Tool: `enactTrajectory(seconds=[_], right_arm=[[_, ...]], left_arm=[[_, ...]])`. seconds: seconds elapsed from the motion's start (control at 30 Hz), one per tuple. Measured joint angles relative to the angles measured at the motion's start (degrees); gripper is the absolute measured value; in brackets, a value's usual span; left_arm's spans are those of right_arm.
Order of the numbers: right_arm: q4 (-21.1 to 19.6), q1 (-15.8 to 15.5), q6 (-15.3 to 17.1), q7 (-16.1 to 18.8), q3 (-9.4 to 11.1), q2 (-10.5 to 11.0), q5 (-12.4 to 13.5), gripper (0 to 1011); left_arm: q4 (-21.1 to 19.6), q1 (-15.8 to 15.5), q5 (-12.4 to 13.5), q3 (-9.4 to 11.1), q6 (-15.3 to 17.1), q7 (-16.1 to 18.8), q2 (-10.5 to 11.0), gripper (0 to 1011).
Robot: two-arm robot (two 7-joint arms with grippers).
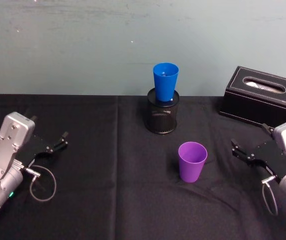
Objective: Pick up one cup with a gripper and tap it against the other cup.
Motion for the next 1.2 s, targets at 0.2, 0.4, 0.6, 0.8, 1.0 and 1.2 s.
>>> enactTrajectory(seconds=[0.2, 0.4, 0.6, 0.8, 1.0, 1.2], right_arm=[[0.00, 0.00, 0.00, 0.00, 0.00, 0.00, 0.00, 1003], [0.00, 0.00, 0.00, 0.00, 0.00, 0.00, 0.00, 1003], [0.00, 0.00, 0.00, 0.00, 0.00, 0.00, 0.00, 1003], [0.00, 0.00, 0.00, 0.00, 0.00, 0.00, 0.00, 1003], [0.00, 0.00, 0.00, 0.00, 0.00, 0.00, 0.00, 1003], [0.00, 0.00, 0.00, 0.00, 0.00, 0.00, 0.00, 1003]], left_arm=[[0.00, 0.00, 0.00, 0.00, 0.00, 0.00, 0.00, 1011], [0.00, 0.00, 0.00, 0.00, 0.00, 0.00, 0.00, 1011], [0.00, 0.00, 0.00, 0.00, 0.00, 0.00, 0.00, 1011], [0.00, 0.00, 0.00, 0.00, 0.00, 0.00, 0.00, 1011], [0.00, 0.00, 0.00, 0.00, 0.00, 0.00, 0.00, 1011], [0.00, 0.00, 0.00, 0.00, 0.00, 0.00, 0.00, 1011]])
